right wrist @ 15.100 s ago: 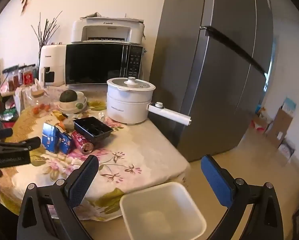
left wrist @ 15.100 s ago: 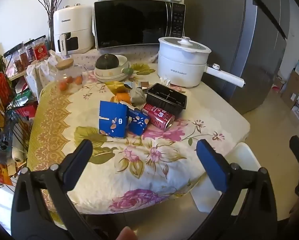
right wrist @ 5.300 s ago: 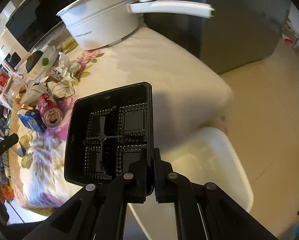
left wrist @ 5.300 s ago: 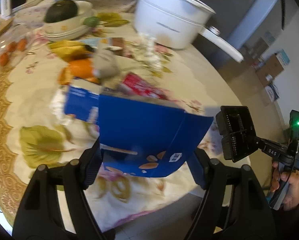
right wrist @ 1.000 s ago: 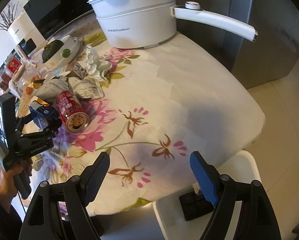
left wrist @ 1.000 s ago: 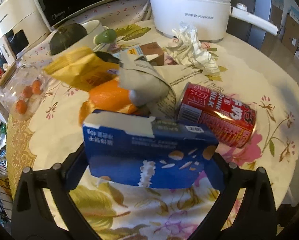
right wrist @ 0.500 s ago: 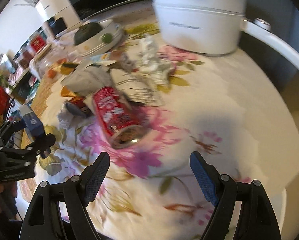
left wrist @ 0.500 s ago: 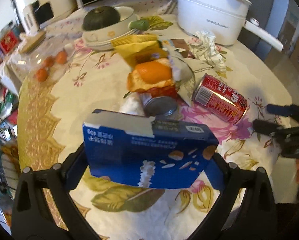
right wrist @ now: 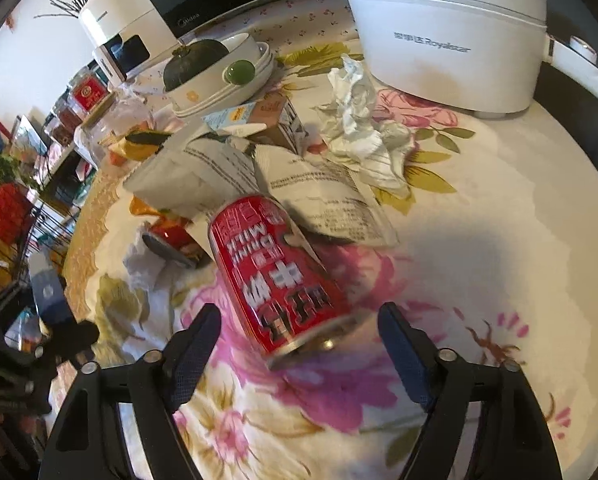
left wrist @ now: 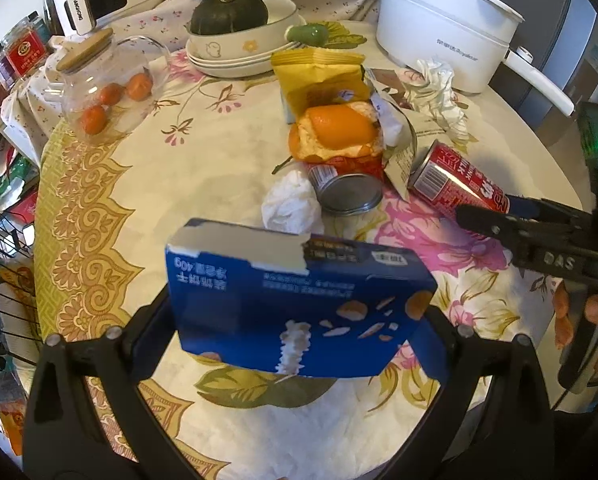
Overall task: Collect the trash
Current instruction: 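Grasp the red drink can lying on the table with the right tool, then carry the biscuit box and red can with both tools over the white bin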
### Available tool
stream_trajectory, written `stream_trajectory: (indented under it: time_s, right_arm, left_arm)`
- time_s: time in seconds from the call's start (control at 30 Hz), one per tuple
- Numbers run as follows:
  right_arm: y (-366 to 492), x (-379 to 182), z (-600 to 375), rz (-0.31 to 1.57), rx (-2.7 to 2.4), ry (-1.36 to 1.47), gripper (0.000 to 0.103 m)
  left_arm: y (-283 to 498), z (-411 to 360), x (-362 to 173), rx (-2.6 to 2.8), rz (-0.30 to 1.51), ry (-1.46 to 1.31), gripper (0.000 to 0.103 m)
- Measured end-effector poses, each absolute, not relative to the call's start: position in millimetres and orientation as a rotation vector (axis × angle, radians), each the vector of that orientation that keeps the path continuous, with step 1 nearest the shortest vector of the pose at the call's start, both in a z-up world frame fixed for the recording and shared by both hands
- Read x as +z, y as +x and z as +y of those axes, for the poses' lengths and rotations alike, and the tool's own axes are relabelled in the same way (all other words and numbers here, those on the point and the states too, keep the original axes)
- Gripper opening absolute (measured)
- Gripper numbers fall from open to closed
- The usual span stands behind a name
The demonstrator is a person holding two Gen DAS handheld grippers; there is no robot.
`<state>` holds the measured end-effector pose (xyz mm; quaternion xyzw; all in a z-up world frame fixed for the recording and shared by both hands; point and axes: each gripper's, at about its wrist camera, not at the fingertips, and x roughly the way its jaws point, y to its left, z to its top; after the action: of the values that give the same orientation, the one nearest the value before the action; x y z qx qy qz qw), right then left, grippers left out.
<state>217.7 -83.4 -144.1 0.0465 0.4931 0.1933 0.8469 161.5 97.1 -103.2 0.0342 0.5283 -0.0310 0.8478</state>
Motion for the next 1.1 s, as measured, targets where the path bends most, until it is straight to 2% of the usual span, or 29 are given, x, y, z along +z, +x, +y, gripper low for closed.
stream_trajectory:
  time_s: [0.03, 0.27, 0.63, 1.1]
  right_arm:
    - [219, -145, -82, 1.044, 0.413, 0.098, 0.065]
    - [209, -136, -80, 1.020, 0.442, 0.068, 0.057]
    - [173, -103, -112, 1.009, 0.402, 0.026, 0.056]
    - [134, -84, -186, 1.007, 0.286, 0.020, 0.056]
  left_arm:
    - [161, 97, -103, -0.066, 1.114, 0.070, 0.100]
    - [159, 97, -102, -0.072, 1.112, 0.064, 0.100]
    - [148, 71, -91, -0.137, 1.085, 0.093, 0.100]
    - [134, -9, -95, -0.303, 1.087, 0.191, 0.100]
